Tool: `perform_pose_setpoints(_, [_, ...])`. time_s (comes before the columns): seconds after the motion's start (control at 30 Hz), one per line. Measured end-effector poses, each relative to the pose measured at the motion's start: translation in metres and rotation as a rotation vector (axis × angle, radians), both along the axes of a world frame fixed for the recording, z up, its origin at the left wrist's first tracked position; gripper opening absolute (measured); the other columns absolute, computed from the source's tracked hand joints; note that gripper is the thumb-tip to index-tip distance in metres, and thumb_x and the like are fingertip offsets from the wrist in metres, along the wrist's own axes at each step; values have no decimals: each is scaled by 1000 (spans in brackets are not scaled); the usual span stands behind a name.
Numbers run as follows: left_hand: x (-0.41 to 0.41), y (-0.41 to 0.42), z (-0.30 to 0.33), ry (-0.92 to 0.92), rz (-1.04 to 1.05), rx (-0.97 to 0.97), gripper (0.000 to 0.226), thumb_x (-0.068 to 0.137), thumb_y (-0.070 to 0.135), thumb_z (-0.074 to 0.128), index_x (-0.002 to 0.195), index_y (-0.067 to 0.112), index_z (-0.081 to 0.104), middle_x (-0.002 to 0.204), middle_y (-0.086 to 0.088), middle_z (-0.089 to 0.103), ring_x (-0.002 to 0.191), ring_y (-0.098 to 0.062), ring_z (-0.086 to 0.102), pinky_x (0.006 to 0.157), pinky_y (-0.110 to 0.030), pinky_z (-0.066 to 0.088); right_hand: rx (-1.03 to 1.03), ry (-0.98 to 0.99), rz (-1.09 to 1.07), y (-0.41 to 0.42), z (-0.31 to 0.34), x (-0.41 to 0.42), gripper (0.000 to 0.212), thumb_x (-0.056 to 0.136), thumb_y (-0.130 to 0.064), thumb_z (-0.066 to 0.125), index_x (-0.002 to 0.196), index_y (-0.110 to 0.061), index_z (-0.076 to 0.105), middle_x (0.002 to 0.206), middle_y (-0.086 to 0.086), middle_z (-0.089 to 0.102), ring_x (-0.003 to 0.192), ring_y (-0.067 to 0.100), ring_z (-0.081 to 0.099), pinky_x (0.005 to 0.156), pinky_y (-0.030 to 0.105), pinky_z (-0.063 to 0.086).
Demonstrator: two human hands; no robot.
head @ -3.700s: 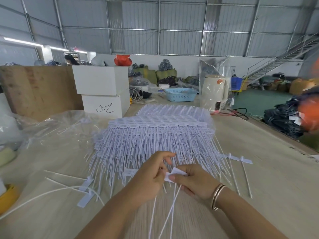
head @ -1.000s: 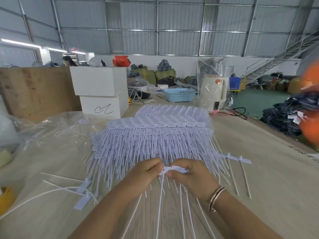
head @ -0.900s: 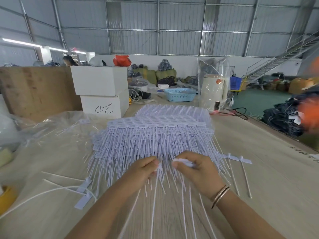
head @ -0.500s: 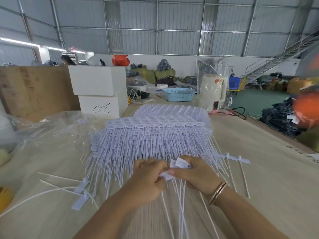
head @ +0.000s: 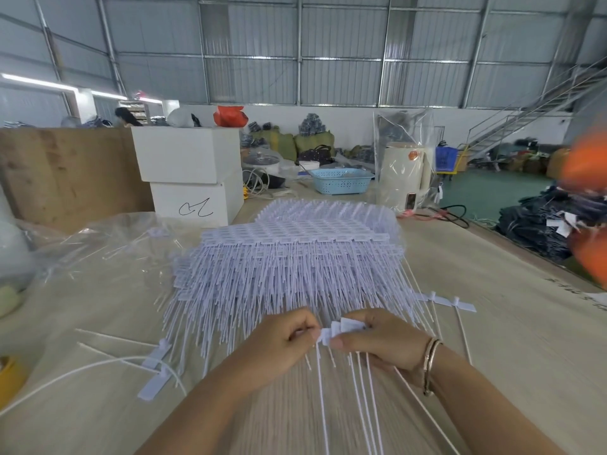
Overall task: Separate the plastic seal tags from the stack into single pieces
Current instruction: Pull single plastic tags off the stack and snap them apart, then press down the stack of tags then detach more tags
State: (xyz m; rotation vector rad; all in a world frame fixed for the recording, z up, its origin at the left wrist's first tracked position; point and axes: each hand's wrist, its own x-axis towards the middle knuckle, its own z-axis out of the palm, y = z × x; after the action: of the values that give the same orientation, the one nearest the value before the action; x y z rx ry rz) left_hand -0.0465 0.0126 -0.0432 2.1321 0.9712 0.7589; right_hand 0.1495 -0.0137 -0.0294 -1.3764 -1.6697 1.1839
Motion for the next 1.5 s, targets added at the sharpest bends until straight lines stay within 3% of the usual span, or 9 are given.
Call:
perform_pose_setpoints(0.1, [2,0,-1,-40,23,-22,14,95,19,54,85,24,60,55,17,54,50,-1,45,53,-14,37,-1,-39,-1,1,0,-3,15,77,-16,76,74,-9,62,54,0,42,45,12,32,43,22,24])
perform_pose_setpoints(0.23, [6,-3,1,-282,47,-261,16,95,9,53,81,11,61,54,6,59,49,-7,52,52,-18,43,86,37,-28,2,-2,-6,28,77,-10,75,55,-23,61,56,1,44,57,23,34,51,29,24])
perform_pose_setpoints(0.53, [8,1,4,-769,154,-764,26,87,6,58,67,9,74,52,-1,53,42,-6,48,41,-17,43,400,139,-124,2,-3,-21,26,78,-4,74,62,-17,58,54,-11,48,49,2,40,51,14,34])
perform_pose_setpoints(0.67, [-6,8,2,-692,292,-581,24,92,8,55,76,10,74,53,0,56,44,-7,51,44,-18,44,340,325,-165,-3,6,-9,25,78,-10,74,59,-19,60,49,-10,50,38,5,37,38,16,30])
perform_pose_setpoints(0.77, [-2,7,1,-443,301,-322,15,96,10,51,90,13,65,50,5,56,44,-7,51,45,-18,42,212,277,-160,-4,4,-10,19,79,-15,73,63,-21,65,53,-5,46,45,16,36,45,20,28])
perform_pose_setpoints(0.9, [18,1,2,-315,267,-115,19,99,9,41,87,15,55,45,10,50,42,-4,43,45,-19,35,172,236,-169,0,2,-29,8,78,-17,75,85,-15,71,50,-9,49,38,6,36,38,16,28])
perform_pose_setpoints(1.2, [11,-6,19,-530,281,-60,11,99,22,44,95,23,54,58,8,56,52,-7,51,50,-20,40,180,128,-132,6,21,-51,14,78,-19,74,78,-11,63,58,4,52,36,6,35,36,18,28])
perform_pose_setpoints(1.3, [3,1,32,-717,420,-225,23,101,18,35,101,4,53,61,-6,51,51,-17,47,49,-27,38,256,76,-173,20,55,-59,21,76,-18,76,89,-14,61,64,-3,59,36,-2,40,36,13,31])
perform_pose_setpoints(1.5, [-22,-23,28,-851,623,-318,22,100,16,38,86,12,56,70,-2,55,61,-13,48,56,-21,35,504,216,-144,37,132,-102,16,80,-16,73,83,-20,58,61,-3,60,33,-3,39,34,13,31])
